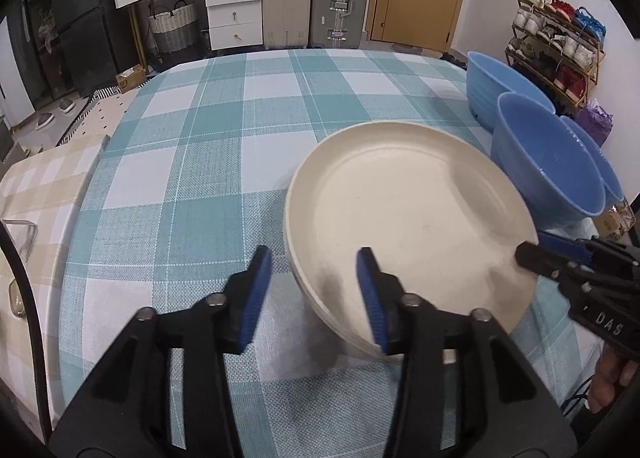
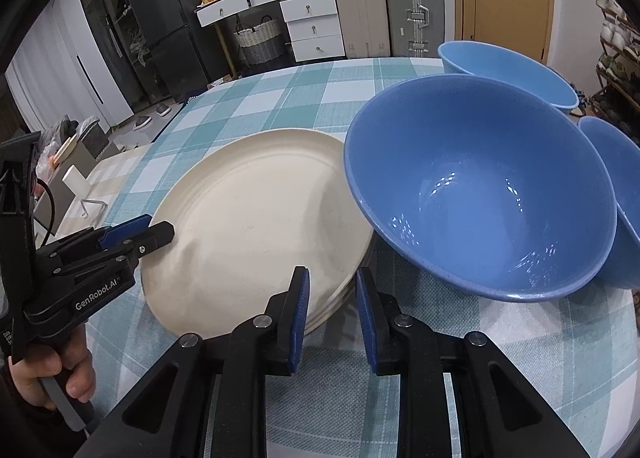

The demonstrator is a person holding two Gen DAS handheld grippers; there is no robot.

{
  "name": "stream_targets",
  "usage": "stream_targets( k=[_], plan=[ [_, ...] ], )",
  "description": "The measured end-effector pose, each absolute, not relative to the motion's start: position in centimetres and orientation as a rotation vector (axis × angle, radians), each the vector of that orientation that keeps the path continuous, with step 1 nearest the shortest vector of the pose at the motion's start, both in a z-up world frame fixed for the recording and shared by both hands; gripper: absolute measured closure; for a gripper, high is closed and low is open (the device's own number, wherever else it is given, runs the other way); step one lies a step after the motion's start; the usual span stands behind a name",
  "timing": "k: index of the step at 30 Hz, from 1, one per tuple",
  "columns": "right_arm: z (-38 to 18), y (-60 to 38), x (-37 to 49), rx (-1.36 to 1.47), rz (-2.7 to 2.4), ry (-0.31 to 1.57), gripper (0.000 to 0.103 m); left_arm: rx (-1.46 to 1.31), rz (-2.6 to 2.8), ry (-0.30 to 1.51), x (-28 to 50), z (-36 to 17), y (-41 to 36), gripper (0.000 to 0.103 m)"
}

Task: Organize plates and bowls
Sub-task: 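Open both grippers and release the plate on the stack, then move both grippers toward the rim of a light-blue bowl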

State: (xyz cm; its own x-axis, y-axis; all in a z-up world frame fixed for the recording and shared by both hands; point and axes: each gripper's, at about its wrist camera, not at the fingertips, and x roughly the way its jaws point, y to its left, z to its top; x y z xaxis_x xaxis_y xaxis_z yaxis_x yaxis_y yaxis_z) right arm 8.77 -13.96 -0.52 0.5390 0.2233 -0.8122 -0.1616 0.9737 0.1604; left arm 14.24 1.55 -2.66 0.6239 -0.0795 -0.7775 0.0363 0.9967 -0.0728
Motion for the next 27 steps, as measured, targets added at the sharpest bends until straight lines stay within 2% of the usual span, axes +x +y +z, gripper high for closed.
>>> stream_targets(
  k=[1, 5, 8, 10, 11, 12, 14, 18, 27],
  plan=[
    [-0.5, -13.8, 8.7, 0.07, 0.234, 0.978, 0.071, -0.061, -0.074, 0.889, 14.0, -2.4, 1.6, 0.05],
    [-0.1, -13.5, 8.3, 0.076, 0.254, 0.966, 0.057, -0.087, -0.086, 0.869, 13.1, -1.0, 1.7, 0.025],
    [0.3, -13.3, 7.9, 0.081, 0.266, 0.959, 0.051, -0.089, -0.1, 0.848, 12.3, 0.2, 1.6, 0.022],
    [0.4, -13.3, 7.6, 0.087, 0.271, 0.966, 0.035, -0.088, -0.104, 0.84, 11.9, 1.0, 1.4, 0.019],
    [0.5, -13.3, 7.5, 0.096, 0.276, 0.968, 0.03, -0.086, -0.102, 0.835, 11.7, 1.3, 1.3, 0.015],
    [0.7, -13.3, 7.3, 0.104, 0.282, 0.966, 0.022, -0.083, -0.103, 0.828, 11.4, 1.7, 1.1, 0.011],
    [1.1, -13.2, 7.0, 0.1, 0.286, 0.959, 0.016, -0.081, -0.1, 0.813, 11.0, 2.5, 0.8, 0.001],
    [2.1, -13.3, 6.2, 0.085, 0.251, 0.95, 0.004, -0.078, -0.12, 0.795, 10.3, 3.9, 0.3, 0.001],
    [5.1, -15.3, 4.2, 0.073, 0.244, 0.89, 0.003, -0.071, -0.134, 0.766, 9.8, 6.0, -1.3, 0.001]
  ],
)
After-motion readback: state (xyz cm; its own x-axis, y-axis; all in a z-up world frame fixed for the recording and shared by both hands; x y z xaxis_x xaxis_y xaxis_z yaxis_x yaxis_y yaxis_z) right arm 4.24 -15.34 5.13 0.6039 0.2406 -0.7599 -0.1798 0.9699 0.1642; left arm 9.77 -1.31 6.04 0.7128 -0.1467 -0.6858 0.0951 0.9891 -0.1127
